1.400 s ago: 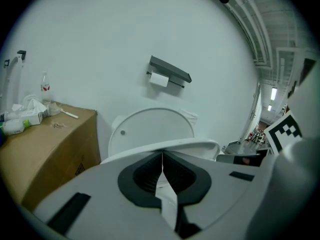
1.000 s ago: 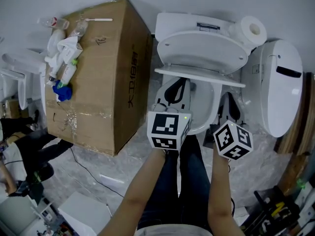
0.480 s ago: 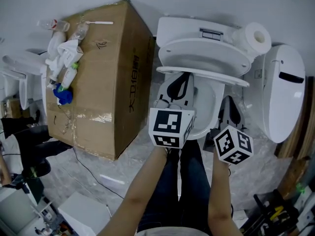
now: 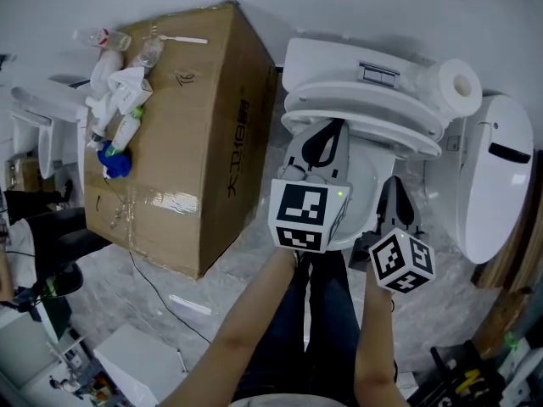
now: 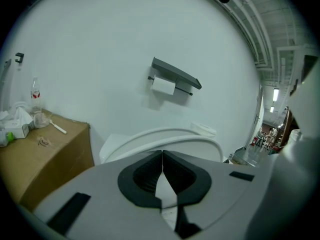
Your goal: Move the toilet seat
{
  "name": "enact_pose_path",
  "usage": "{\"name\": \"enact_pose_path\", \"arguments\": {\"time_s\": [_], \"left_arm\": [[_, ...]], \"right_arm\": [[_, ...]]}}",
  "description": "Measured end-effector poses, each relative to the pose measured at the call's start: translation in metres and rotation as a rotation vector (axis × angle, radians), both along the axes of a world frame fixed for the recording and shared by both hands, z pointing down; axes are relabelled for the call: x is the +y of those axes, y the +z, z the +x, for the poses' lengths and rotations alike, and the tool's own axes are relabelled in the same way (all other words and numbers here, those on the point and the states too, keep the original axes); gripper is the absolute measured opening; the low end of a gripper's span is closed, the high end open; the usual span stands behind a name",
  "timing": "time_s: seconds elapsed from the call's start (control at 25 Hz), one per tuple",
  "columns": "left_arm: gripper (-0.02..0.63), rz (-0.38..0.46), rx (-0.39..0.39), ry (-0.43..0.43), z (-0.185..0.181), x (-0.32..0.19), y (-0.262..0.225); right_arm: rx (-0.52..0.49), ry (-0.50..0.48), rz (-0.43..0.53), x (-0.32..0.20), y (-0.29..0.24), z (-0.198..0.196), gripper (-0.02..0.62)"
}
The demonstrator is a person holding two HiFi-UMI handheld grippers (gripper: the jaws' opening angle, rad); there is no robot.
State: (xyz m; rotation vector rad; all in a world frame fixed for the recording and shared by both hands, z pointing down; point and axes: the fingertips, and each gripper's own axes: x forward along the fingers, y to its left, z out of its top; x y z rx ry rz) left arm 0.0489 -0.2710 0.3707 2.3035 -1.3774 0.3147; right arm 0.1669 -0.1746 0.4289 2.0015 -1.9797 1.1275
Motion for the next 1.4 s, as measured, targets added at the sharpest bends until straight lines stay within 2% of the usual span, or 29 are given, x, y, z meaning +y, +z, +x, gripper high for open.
{"name": "enact_pose_path", "arguments": {"time_s": [0.72, 1.16, 1.4], "left_arm": [[0.02, 0.015, 0.009, -0.041, 0.004, -0.029, 0.001], [0.02, 0.025, 0.017, -0.053, -0.003, -0.021, -0.001], [0.02, 0.017, -0.048, -0.056, -0.017, 0.001, 0.006]], "right_arm": [[-0.044, -0.01, -0.019, -0.006, 0.011, 0.004, 0.02], [0.004, -0.04, -0.001, -0.001, 0.006, -0.001, 0.017], [0.015, -0.055, 0.009, 0.004, 0.003, -0.008, 0.017]]}}
